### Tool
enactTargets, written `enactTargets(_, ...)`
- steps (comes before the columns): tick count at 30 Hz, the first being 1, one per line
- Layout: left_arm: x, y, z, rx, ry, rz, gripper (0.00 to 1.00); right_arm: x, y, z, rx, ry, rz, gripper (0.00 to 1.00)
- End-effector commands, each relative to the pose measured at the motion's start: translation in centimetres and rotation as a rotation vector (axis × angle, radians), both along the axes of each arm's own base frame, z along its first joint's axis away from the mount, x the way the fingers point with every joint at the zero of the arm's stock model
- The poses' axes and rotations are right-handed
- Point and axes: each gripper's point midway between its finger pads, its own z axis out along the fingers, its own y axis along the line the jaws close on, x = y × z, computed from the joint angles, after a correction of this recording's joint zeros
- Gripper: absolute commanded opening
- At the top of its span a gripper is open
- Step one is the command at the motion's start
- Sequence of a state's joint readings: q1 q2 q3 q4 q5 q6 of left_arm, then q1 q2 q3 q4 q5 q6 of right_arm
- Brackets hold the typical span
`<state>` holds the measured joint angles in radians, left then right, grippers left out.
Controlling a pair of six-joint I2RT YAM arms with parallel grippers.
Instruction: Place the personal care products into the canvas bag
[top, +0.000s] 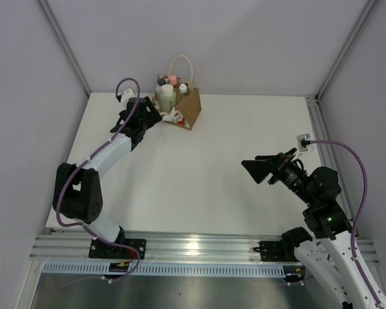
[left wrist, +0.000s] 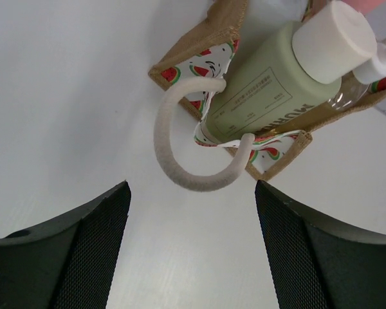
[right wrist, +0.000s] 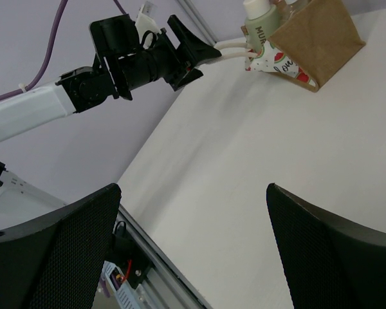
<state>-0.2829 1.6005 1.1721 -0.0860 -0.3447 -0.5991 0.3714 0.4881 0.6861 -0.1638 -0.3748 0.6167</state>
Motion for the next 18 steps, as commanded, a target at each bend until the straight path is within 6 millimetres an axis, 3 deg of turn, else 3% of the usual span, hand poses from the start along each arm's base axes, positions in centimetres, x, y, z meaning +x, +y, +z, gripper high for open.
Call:
enactTargets(1, 0.3, 0.8, 1.6, -0.218, -0.015, 0.086, 0.81, -0.1, 0.0, 0.8, 0.0, -0.035, 0.005, 0.99)
enactTargets(6, 0.8, -0.5, 1.2, -0.285, 0.014, 0.059, 0.79, -0.6, 0.0, 1.2, 0.01, -0.049, 0.011, 0.99)
enactTargets(12, 1.8, 0.0, 0.6, -0.287, 0.018, 0.106, 0.78, -0.4, -0.1, 1.1, 0.007, -0.046, 0.006, 1.0)
enactTargets(18, 3.8, -0.2, 1.6, -0.288, 0.002, 0.112, 0.75, -0.3, -0.1, 0.9, 0.002, -0.043, 0.003, 1.0)
